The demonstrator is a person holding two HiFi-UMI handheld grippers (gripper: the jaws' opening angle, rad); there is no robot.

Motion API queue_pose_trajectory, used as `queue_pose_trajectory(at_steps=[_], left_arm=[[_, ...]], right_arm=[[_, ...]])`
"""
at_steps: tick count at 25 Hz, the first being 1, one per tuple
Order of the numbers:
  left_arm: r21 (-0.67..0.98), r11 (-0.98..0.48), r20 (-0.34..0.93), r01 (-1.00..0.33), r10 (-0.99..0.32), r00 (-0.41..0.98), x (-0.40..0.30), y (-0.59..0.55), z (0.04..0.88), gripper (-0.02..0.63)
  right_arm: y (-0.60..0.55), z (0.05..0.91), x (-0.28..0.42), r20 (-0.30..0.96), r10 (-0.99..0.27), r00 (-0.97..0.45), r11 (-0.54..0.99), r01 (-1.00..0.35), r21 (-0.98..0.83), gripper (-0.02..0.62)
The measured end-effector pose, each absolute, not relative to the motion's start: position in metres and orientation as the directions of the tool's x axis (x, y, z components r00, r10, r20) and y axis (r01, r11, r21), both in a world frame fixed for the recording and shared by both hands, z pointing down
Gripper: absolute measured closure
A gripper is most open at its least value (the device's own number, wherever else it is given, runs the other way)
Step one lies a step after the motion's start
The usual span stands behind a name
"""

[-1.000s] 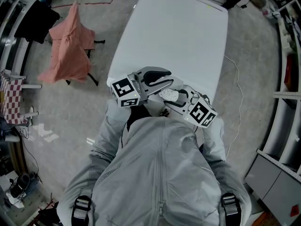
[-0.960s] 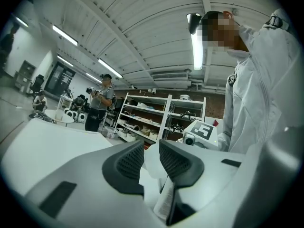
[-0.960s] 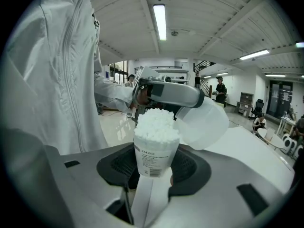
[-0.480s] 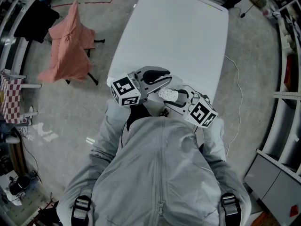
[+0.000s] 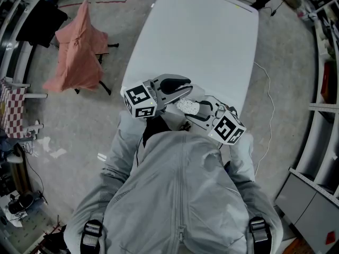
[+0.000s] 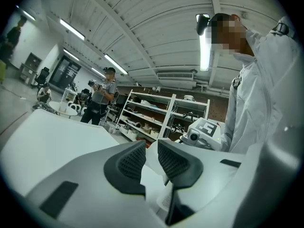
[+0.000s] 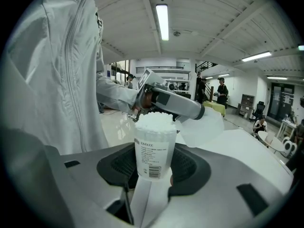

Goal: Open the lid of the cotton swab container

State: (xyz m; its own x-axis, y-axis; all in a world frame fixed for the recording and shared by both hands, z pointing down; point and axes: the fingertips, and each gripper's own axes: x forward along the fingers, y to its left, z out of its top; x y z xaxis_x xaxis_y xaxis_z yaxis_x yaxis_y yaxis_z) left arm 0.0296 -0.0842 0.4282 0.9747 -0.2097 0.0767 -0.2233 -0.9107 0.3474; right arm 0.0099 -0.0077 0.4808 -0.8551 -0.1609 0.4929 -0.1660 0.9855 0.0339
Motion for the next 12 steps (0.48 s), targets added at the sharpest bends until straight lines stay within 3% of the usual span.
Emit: queue_pose_trajectory(at_steps=[12], left_arm=[[0.318,-0.918,0.076,-0.239,-0.226,0.971,0.0337,-0.0835,0.4294,0.517]], right_arm=[[-0.0073,0.4835,0.0157,0.483,-0.164,-0.86,0.983,-0.182,0.009,0.376]])
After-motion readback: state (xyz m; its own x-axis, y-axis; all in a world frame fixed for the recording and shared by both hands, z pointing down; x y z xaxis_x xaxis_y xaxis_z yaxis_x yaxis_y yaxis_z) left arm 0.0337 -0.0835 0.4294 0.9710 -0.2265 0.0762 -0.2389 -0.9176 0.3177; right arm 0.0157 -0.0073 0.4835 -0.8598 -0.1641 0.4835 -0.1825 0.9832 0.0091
